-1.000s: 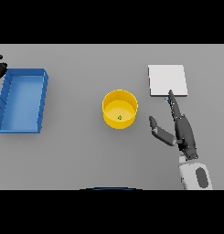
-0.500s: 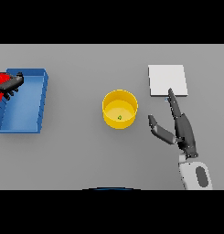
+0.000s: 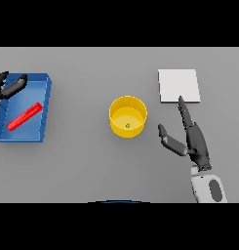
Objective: Pick up the red beaker and tilt it to pour out 1 green nut into yellow bowl. Pick up the yellow bowl and place it on the metallic measuring scale.
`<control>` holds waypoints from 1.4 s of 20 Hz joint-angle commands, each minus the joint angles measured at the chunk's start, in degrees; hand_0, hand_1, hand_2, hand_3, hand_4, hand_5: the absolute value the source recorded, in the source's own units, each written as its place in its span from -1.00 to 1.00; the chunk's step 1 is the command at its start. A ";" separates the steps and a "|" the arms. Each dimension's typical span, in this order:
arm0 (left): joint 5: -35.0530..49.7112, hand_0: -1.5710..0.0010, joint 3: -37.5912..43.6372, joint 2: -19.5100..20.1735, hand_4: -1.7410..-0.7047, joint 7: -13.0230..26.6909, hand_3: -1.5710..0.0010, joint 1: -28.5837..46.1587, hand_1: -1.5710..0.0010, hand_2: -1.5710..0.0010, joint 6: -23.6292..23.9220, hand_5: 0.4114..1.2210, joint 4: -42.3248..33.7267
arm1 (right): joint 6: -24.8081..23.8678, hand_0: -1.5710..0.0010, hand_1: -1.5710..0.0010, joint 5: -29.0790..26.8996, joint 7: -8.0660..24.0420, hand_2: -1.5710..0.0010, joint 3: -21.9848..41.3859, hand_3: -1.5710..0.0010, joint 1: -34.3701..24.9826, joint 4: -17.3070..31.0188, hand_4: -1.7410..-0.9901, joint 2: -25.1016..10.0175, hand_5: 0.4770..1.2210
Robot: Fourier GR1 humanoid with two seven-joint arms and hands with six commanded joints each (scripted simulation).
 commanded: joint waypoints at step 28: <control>2.45 1.00 2.80 -0.41 0.96 -6.75 1.00 2.05 1.00 1.00 2.95 -0.32 -1.93 | 24.64 1.00 1.00 37.90 -3.22 1.00 30.45 1.00 -37.80 21.27 0.37 -18.72 -0.40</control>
